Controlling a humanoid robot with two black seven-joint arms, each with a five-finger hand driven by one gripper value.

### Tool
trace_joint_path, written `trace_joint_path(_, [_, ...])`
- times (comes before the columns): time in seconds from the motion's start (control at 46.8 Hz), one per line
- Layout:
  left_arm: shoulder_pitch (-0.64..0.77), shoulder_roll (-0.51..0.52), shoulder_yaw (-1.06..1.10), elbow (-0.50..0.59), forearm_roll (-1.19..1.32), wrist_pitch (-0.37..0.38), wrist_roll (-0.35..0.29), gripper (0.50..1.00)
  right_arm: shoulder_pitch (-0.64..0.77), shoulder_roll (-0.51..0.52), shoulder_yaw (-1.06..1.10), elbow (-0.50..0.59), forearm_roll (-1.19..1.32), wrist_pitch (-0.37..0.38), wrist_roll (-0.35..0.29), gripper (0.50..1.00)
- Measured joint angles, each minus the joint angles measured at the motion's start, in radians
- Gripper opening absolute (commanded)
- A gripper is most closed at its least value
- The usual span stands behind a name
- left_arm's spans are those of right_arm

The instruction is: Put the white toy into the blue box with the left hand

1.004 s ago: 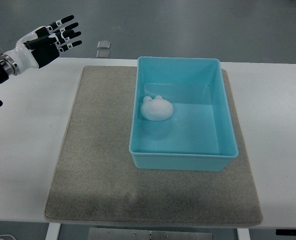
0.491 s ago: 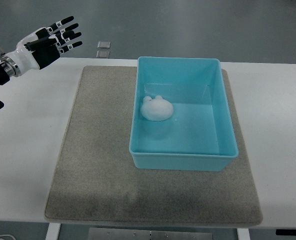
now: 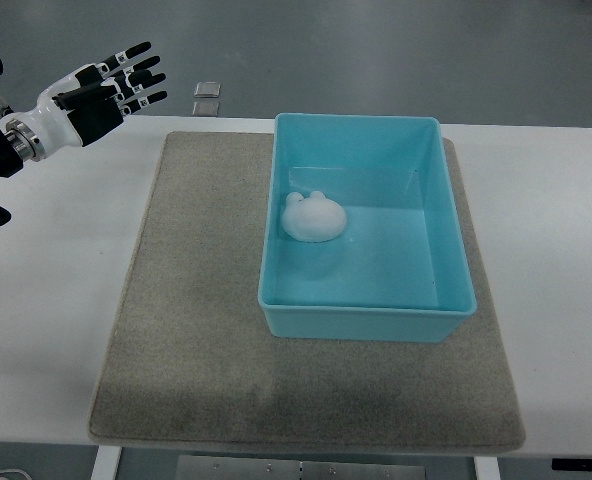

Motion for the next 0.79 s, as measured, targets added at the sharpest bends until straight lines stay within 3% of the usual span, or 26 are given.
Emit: trace_joint_path(0.79, [0.006,0.0,0.004,-0.004,0.009,-0.025,0.0,0.996,-0.006,0.0,0.004,0.014,-0.005,0.014,0.005,0.936])
